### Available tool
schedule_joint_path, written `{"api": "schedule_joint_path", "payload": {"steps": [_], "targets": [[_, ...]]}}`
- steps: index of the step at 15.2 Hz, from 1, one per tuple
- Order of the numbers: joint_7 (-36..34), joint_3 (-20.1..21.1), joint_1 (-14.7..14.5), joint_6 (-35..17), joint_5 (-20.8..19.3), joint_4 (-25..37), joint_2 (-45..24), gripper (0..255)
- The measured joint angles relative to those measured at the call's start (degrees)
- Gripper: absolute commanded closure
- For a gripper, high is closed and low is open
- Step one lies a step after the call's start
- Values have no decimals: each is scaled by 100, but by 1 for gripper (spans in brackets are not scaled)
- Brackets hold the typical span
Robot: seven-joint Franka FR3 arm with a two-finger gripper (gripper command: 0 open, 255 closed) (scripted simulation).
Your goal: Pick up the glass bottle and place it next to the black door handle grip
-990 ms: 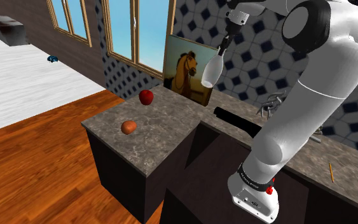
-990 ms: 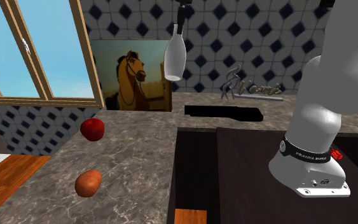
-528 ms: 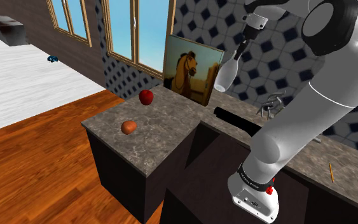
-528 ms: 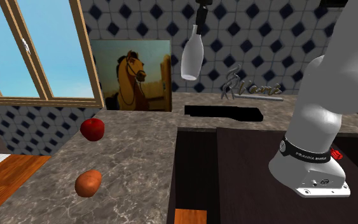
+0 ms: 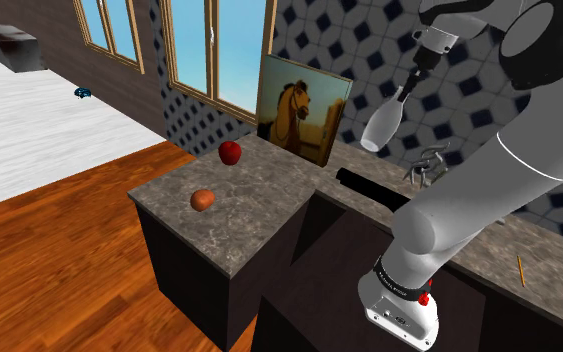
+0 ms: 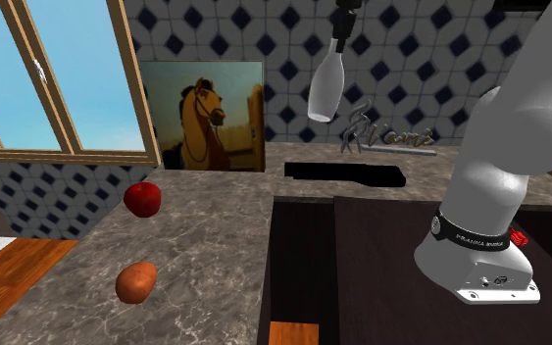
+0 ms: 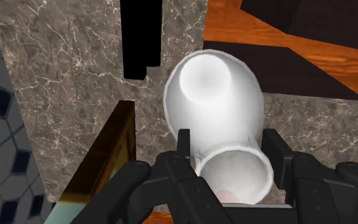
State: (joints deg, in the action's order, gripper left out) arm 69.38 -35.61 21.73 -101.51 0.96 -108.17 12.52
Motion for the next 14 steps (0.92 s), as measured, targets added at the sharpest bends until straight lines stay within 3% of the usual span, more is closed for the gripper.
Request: {"api": "schedule_joint_path", "payload": {"steps": [6,14], "targets": [[684,-436,320,209,-213,-55,277,255],[1845,-1266,643,438,-214,263,108,255]]}}
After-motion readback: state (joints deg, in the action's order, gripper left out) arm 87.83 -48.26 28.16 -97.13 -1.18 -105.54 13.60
